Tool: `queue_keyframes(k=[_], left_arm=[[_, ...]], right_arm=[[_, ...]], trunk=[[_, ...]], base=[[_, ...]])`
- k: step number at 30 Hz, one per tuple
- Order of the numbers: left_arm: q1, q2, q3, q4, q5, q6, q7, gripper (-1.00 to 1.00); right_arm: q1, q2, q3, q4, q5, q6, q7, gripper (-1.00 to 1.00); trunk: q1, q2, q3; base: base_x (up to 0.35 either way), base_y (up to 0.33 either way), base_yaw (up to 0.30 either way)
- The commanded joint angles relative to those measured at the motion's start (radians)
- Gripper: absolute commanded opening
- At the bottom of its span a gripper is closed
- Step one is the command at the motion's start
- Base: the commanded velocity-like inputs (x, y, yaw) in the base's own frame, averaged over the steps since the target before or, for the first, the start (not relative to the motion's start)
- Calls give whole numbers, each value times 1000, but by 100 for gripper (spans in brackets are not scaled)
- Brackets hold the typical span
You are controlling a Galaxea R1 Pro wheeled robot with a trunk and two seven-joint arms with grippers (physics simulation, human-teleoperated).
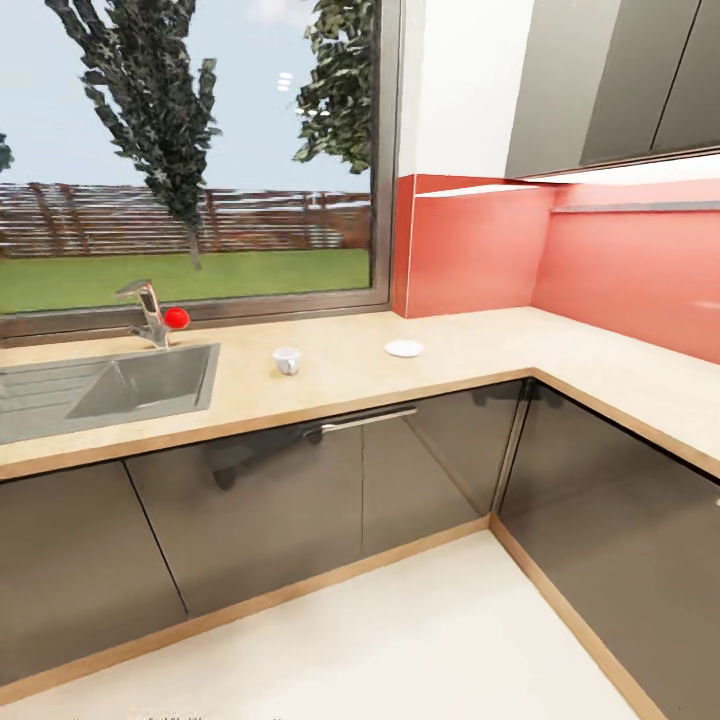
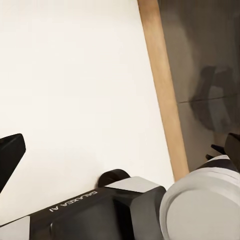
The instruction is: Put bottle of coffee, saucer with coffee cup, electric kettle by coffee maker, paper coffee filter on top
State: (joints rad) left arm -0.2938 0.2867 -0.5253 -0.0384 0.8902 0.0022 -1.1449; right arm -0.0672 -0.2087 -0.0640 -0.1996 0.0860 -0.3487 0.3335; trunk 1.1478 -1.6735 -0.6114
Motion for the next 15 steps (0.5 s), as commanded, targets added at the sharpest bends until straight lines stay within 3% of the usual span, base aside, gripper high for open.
queue_keyframes(k=[1,9,15], left_arm=[[-1,0,-9,0,8,0,-2,100],[-1,0,-9,0,8,0,-2,100],[-1,0,-9,0,8,0,-2,100]], right_arm=[[0,0,-7,0,9,-3,4,100],[0,-1,-8,0,9,-3,4,100],[0,-1,-7,0,9,-4,3,100]], trunk=[[0,0,-1],[0,0,-1],[0,0,-1]], base=[[0,-55,223],[0,-228,77],[0,-122,209]])
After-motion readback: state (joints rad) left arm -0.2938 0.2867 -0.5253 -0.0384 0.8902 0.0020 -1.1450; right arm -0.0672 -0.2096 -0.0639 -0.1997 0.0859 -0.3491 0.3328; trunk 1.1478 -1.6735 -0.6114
